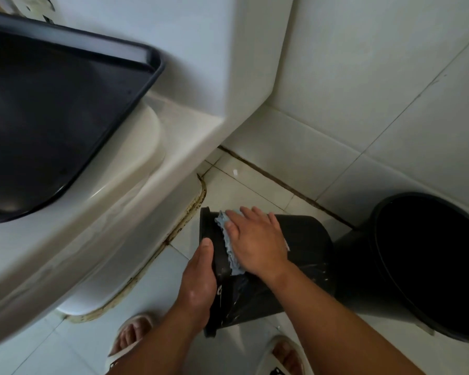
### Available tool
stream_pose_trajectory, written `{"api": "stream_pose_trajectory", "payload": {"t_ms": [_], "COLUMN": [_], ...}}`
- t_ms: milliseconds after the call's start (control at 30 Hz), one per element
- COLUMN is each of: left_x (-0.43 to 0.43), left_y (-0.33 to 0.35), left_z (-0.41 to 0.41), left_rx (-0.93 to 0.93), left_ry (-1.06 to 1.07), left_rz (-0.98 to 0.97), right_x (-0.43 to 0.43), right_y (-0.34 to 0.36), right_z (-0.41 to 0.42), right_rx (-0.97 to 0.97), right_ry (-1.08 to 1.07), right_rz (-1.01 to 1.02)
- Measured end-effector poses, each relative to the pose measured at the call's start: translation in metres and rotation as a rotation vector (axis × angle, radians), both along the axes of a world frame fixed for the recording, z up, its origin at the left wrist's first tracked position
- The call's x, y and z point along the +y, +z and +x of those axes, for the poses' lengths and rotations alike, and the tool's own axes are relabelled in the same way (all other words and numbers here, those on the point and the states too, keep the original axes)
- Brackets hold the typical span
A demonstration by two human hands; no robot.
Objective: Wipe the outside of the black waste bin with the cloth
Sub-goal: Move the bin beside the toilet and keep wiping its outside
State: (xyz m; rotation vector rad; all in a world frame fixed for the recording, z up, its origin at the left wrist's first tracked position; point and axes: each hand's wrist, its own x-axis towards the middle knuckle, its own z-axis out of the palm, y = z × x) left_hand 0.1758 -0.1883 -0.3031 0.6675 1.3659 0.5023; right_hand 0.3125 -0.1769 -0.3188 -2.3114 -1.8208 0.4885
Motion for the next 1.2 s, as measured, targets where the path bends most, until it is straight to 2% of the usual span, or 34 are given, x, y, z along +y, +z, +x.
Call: {"api": "stream_pose_trajectory", "payload": {"t_ms": [200,333,367,467,533,633,733,800,900,1033,1100,1200], "left_x": [0.015,0.014,0.014,0.015,0.016,0.019,0.024,0.02,0.006,0.014,0.018,0.019], "left_y": [0.004,0.0,0.0,-0.002,-0.003,-0.003,0.0,0.0,-0.004,-0.009,-0.008,-0.009], "left_z": [0.001,-0.001,0.0,0.002,0.001,0.0,0.002,0.001,-0.003,-0.004,-0.004,-0.006], "left_rx": [0.013,0.027,0.037,0.035,0.056,0.072,0.047,0.056,0.074,0.064,0.06,0.04], "left_ry": [-0.011,-0.087,-0.094,-0.065,-0.067,-0.109,-0.11,-0.148,-0.195,-0.207,-0.224,-0.226], "left_rz": [-0.027,-0.016,0.007,0.057,0.058,0.032,0.042,0.121,0.236,0.248,0.221,0.189], "right_x": [-0.048,-0.069,-0.062,-0.031,-0.029,-0.06,-0.066,-0.048,-0.02,-0.003,-0.008,-0.033], "right_y": [-0.006,-0.014,-0.012,-0.005,-0.003,-0.008,-0.008,-0.003,0.005,0.008,0.005,-0.004], "right_z": [-0.017,-0.003,0.0,-0.001,-0.012,-0.02,-0.004,0.003,0.003,0.005,0.003,0.003], "right_rx": [-0.017,-0.058,-0.035,0.103,0.144,0.184,0.081,0.039,0.088,0.153,0.109,0.034], "right_ry": [0.253,0.435,0.402,0.088,0.032,0.217,0.356,0.272,0.114,0.087,0.178,0.422], "right_rz": [0.159,0.166,0.161,0.163,0.202,0.228,0.209,0.195,0.172,0.208,0.229,0.194]}}
